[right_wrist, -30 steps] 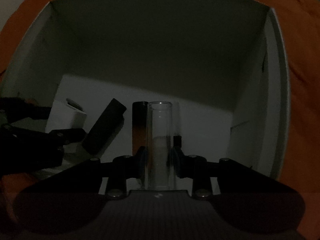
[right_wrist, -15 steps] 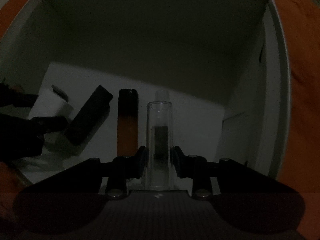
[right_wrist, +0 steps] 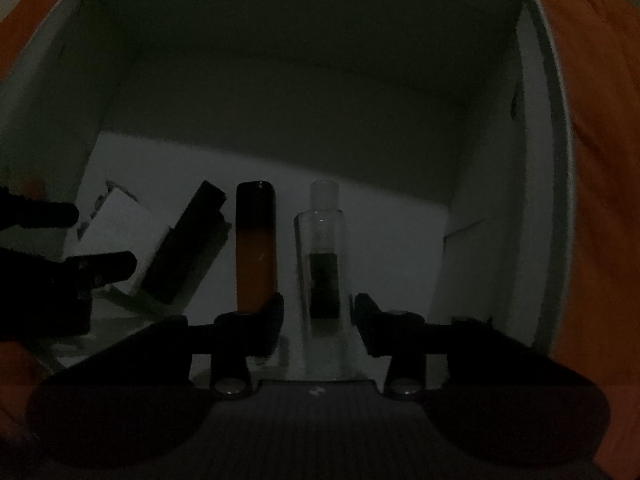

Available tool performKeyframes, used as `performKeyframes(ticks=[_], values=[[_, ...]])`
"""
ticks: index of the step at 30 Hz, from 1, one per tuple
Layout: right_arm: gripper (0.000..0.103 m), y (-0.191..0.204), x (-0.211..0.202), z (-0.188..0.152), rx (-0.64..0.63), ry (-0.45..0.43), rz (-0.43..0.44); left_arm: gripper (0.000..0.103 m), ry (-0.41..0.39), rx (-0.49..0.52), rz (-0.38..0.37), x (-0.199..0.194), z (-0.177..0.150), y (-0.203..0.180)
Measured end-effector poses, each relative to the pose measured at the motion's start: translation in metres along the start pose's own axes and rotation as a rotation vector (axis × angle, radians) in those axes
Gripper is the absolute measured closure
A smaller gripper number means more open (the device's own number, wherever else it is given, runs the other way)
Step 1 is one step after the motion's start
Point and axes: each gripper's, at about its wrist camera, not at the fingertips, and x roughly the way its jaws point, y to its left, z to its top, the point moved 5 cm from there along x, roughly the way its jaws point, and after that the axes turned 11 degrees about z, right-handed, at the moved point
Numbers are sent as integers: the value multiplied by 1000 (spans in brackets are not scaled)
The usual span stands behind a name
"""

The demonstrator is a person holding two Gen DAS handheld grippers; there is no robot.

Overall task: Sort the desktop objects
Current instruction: 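Lower and release the white cube with the left tool while the right tool releases the glass tube, then withdraw both tools from the box toward the white board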

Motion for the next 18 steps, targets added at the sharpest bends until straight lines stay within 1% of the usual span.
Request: performKeyframes(ticks=[2,4,7,9,11,14,18], values=[[58,2,-5,4,13,-12,15,31,-4,-12,-14,-5,3,1],[56,4,-12,9,21,-30,32,31,-13,-51,-35,-16,8,5],[55,8,-24,16,33,-56,57,30,-30,-122,-101,-37,18,10],[55,10,-32,22,41,-76,74,27,-57,-149,-140,-54,26,11],[55,13,-45,31,49,-110,92,20,-104,-149,-154,-69,35,11],[54,15,-65,45,45,-159,116,20,-146,-159,-175,-85,46,14],[53,14,-87,58,56,-202,142,20,-161,-183,-180,-92,55,23]])
